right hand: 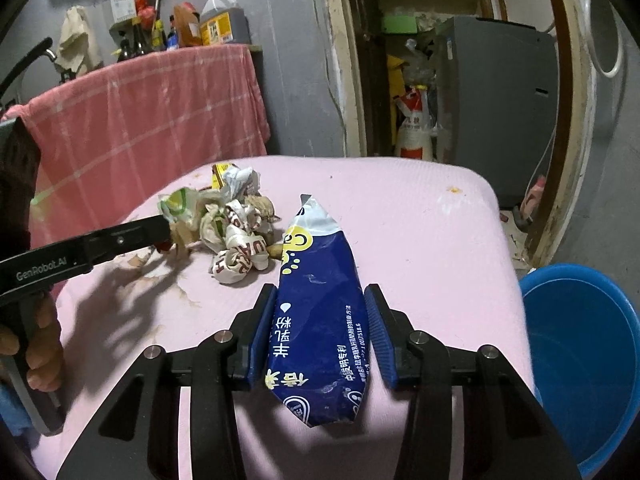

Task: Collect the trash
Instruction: 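Carry the blue packet to the bucket with the right tool while the left tool grasps a brown wrapper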

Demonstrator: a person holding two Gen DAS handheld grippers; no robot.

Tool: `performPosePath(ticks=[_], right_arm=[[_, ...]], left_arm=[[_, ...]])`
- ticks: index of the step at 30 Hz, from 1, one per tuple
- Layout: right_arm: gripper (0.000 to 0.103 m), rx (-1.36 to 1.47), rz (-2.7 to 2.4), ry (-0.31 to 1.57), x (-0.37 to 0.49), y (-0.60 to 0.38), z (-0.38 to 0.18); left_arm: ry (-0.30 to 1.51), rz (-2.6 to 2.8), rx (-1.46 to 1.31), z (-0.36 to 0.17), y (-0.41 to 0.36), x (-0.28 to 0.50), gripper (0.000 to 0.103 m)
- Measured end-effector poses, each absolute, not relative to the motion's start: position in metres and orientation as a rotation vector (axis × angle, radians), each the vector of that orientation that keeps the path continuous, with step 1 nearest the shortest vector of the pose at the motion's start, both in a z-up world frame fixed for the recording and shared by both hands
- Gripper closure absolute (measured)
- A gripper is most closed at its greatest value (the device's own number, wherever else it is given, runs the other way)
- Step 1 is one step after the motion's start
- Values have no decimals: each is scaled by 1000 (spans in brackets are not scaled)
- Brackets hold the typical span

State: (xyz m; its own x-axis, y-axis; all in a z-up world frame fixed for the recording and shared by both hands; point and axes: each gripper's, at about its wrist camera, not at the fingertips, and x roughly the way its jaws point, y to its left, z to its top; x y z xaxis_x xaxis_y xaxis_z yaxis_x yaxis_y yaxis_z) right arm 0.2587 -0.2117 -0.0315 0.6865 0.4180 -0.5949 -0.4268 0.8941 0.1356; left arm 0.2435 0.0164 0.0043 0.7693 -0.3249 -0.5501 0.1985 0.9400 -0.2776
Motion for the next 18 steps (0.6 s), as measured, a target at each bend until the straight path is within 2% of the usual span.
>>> performPosePath(ticks=[18], right_arm=[[61,22,350,217,189,-252,42]], left_arm=[[267,-293,-91,66,-38,174,82]])
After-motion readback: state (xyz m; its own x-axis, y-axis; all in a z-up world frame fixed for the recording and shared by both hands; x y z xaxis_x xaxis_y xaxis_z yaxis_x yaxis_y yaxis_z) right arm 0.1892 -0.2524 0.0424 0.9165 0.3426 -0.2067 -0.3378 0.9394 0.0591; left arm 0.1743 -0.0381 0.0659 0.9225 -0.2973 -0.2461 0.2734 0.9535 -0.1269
